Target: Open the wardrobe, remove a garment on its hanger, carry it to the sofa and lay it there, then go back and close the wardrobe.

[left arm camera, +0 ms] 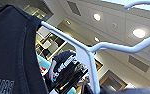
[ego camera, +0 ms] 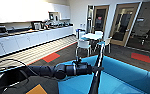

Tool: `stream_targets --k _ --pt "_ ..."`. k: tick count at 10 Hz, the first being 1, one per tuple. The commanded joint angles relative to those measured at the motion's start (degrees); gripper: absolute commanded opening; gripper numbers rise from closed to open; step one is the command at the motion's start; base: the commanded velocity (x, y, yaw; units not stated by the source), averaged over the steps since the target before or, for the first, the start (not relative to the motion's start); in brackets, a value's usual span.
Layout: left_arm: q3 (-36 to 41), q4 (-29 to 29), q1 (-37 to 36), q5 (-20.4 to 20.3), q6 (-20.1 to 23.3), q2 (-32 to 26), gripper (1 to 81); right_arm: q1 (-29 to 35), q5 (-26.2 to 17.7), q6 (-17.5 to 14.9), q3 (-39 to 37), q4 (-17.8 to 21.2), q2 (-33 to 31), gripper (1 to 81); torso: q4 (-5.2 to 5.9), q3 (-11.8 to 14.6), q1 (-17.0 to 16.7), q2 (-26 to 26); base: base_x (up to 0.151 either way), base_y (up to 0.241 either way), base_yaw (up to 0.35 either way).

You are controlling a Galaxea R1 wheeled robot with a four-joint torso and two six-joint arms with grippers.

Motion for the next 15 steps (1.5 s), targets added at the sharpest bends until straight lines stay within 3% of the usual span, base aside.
stream_targets --k 1,11,15 --pt "1.4 2.1 -9.3 -2.8 0.7 0.5 1.0 2.1 -3.4 -0.3 0.5 0.1 0.8 81.1 0.00 0.0 0.0 0.0 0.000 0.000 0.000" --pt "1.5 2.2 -9.3 -2.8 0.7 0.6 1.0 2.0 -3.5 -0.3 0.5 0.1 0.8 81.1 0.00 0.0 0.0 0.0 0.000 0.000 0.000" --pt "1.6 2.1 -9.3 -2.8 0.7 0.8 1.0 1.8 -3.4 -0.3 0.5 0.1 0.8 81.1 0.00 0.0 0.0 0.0 0.074 0.000 0.000"
